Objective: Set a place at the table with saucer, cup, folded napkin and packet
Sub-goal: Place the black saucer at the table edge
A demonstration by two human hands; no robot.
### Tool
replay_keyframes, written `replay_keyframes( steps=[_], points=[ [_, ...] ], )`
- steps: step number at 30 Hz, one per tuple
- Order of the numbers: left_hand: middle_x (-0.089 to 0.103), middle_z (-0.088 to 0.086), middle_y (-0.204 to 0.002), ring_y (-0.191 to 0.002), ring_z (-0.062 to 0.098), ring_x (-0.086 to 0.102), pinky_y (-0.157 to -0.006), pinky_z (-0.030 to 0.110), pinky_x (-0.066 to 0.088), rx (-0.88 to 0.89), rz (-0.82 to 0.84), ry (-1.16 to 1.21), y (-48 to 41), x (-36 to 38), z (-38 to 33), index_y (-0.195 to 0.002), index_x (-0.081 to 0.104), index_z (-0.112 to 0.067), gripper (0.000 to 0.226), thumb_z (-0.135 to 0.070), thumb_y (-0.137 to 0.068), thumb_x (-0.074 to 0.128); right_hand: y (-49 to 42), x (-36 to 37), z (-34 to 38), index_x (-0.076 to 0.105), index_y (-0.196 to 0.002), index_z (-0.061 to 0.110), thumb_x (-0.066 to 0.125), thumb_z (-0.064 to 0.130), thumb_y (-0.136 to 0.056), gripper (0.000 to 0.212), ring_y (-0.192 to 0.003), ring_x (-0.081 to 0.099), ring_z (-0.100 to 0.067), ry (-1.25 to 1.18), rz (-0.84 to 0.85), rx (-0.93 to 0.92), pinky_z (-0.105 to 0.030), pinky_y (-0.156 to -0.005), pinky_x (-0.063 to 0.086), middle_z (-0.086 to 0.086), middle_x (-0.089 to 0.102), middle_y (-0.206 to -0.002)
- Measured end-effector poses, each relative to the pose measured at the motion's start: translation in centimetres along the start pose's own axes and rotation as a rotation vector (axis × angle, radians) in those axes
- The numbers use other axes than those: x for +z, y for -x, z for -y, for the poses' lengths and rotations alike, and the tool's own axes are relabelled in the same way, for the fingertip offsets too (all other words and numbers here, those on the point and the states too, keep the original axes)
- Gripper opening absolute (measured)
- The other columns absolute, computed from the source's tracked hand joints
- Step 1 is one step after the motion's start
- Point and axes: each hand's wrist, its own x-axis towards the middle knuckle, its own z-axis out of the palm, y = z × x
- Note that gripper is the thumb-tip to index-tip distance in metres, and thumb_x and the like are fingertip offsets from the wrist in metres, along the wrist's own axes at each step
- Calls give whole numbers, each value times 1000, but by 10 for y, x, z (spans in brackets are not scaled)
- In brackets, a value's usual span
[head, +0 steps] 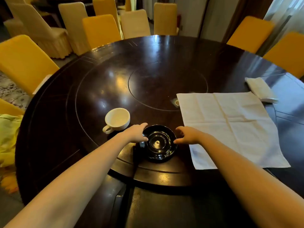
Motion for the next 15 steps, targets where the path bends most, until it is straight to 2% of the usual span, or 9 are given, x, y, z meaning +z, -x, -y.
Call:
replay_keyframes(
  steps=[4,7,9,10,11,13,15],
  points=[
    [45,21,-133,-123,34,44,-101,40,41,-38,-36,21,-5,11,3,-140,30,-12,71,-31,-82,66,-11,10,5,37,-139,6,66,35,-84,69,-120,51,-31,-16,-10,-9,-41,-102,43,-18,48,-136],
    [41,21,-135,-119,34,49,-93,37,47,-83,-7,85,-7,19,6,-144,25,-16,75,-30,-82,66,-19,19,5,39,-136,8,68,32,-82,66,-116,52,-31,-39,-25,2,-42,-99,46,-18,47,-131],
    [41,17,-136,-107,34,57,-64,31,59,-96,-6,277,-8,22,8,-144,24,-19,75,-18,-83,66,-21,23,7,38,-135,8,69,25,-81,65,-111,55,-33,-104,-42,12,-40,-89,52,-18,48,-129],
    [40,16,-137,-101,34,60,-51,29,58,-108,-3,416,-8,25,9,-144,25,-21,74,-11,-83,65,-22,26,7,38,-135,8,69,19,-81,64,-107,57,-33,-172,-48,26,-39,-82,55,-18,49,-128],
    [39,13,-140,-99,33,60,-46,28,56,-125,-10,530,-6,27,9,-145,26,-24,75,-4,-83,63,-23,28,8,37,-135,8,68,13,-81,62,-104,59,-33,-259,-58,43,-37,-75,57,-17,50,-127],
    [40,10,-141,-99,29,57,-48,29,57,-168,-70,678,-3,33,8,-144,29,-28,77,5,-82,59,-22,33,10,40,-132,9,66,3,-80,58,-96,60,-32,-436,-93,78,-31,-58,58,-16,52,-124],
    [44,8,-140,-105,30,57,-51,31,58,-198,-108,799,0,37,7,-143,32,-30,77,9,-81,57,-21,37,9,45,-130,10,62,-5,-80,55,-92,62,-32,-575,-121,105,-29,-52,57,-15,54,-120]
  ],
)
